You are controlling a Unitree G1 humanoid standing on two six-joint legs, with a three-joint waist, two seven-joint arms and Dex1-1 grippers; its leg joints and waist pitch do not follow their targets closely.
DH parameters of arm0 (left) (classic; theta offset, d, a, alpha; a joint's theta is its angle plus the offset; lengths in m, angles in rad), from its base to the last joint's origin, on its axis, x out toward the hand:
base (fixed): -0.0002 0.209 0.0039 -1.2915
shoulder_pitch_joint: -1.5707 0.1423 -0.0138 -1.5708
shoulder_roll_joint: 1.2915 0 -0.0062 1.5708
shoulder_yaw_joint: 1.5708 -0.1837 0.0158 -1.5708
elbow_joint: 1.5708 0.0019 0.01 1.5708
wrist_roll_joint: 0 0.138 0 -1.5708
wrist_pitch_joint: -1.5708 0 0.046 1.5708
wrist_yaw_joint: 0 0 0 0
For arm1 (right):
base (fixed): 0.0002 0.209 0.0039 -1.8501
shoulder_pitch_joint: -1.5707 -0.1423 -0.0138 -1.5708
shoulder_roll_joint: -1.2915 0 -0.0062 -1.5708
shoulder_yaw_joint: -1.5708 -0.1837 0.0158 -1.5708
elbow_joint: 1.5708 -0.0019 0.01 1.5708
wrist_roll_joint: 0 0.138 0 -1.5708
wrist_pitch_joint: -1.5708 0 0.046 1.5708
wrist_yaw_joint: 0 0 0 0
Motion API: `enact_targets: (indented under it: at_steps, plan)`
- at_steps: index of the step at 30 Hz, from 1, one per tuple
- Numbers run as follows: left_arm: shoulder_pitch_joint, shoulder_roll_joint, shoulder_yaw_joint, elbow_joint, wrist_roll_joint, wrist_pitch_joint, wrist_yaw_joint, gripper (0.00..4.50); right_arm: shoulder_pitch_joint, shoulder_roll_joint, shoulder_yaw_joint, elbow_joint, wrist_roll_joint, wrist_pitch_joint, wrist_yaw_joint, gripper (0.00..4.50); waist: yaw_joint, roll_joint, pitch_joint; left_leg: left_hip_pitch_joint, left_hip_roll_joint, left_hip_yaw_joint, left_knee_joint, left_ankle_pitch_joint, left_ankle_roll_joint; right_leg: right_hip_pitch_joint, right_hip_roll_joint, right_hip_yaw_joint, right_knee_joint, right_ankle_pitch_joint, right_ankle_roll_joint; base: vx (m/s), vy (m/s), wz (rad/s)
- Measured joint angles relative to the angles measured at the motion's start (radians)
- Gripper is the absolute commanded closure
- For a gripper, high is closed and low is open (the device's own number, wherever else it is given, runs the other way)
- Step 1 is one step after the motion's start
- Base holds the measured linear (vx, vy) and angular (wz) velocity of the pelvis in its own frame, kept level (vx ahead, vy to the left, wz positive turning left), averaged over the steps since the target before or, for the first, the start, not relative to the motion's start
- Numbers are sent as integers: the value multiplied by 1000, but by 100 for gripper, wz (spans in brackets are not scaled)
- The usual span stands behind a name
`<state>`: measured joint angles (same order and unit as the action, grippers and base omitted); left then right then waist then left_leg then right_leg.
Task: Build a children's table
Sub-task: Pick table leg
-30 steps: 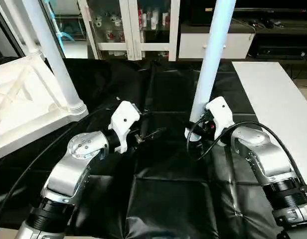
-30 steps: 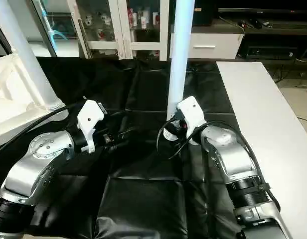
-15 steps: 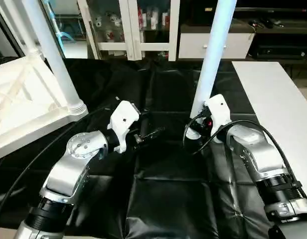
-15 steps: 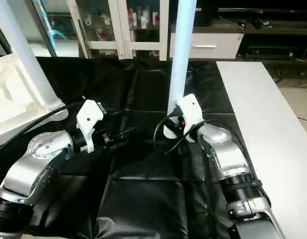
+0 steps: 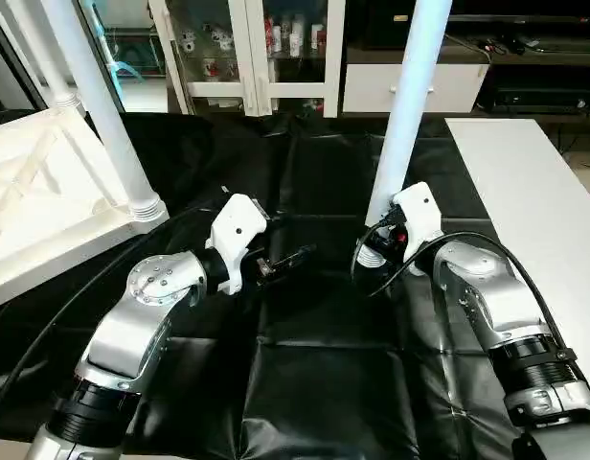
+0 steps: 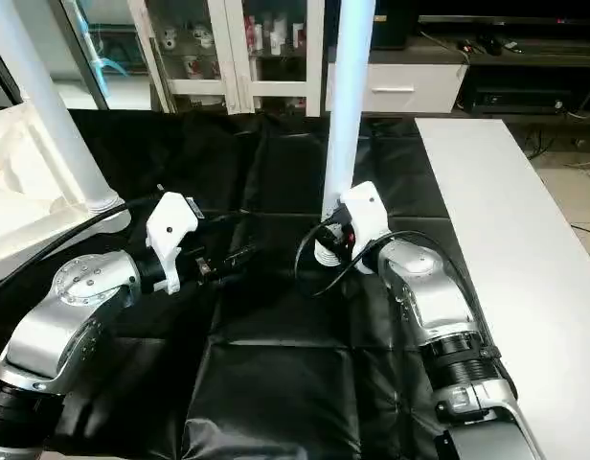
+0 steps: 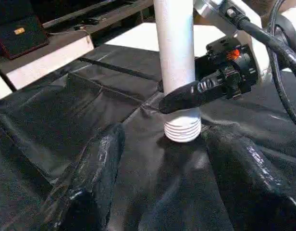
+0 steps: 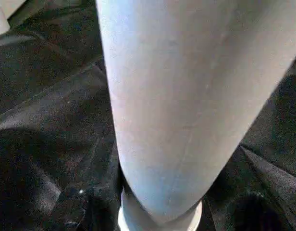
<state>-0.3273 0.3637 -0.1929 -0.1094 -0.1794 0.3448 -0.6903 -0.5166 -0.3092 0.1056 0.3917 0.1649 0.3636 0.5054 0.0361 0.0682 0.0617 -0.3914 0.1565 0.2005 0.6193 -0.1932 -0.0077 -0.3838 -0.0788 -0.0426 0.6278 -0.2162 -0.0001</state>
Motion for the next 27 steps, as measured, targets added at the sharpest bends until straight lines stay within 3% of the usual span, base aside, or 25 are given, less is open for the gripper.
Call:
enact_targets:
  at_steps: [7,10,11,16,18,21,22,24,26,27]
  plan:
    - [-1,-1,0,0,0,-2,5,140,-2,7,-21,4,24,4,15,264,0,0,0,0,0,0,0,0,0,0,0,0,0,0,0,0,0,0]
    - [-2,-15,17,2,-2,0,22,140,-1,14,-105,-45,143,76,69,264,1,2,1,-1,0,0,0,0,0,0,0,0,0,0,0,0,0,0]
    - [-3,-23,38,3,-7,3,39,140,-1,6,-154,-100,222,130,102,264,4,2,1,-1,0,0,0,0,0,0,0,0,0,0,0,0,0,0]
    - [-7,-85,110,13,-34,20,130,140,22,-46,-256,-268,367,231,144,264,13,1,1,-1,0,0,0,0,0,0,0,-1,-1,0,0,0,0,0]
    - [-2,-103,138,31,-27,5,199,140,67,-59,-266,-364,362,232,109,264,16,1,1,-1,1,0,0,0,0,0,0,-1,-1,0,0,0,0,0]
    - [14,-131,161,31,-17,0,270,140,146,-38,-255,-427,292,210,41,264,13,1,0,-2,0,0,2,1,3,0,-1,1,-2,0,1,0,0,0]
    - [18,-137,161,31,-11,-8,280,140,160,-22,-255,-430,288,211,24,264,15,2,0,-7,0,-2,8,1,9,1,-4,3,-3,2,7,0,0,0]
    - [37,-142,161,27,3,-21,300,140,201,21,-256,-466,295,218,-13,264,26,9,-2,-20,-2,-32,44,-18,38,0,-10,2,-1,3,23,0,43,-6]
    - [65,-145,168,26,18,-23,325,140,244,61,-253,-536,316,231,-46,264,31,21,-8,-43,-1,-84,81,-37,68,0,-23,5,-1,3,41,9,131,-13]
    - [74,-149,174,26,23,-23,336,140,256,79,-253,-559,332,242,-61,264,29,22,-9,-47,-4,-84,78,-38,64,0,-35,6,-1,3,48,10,193,0]
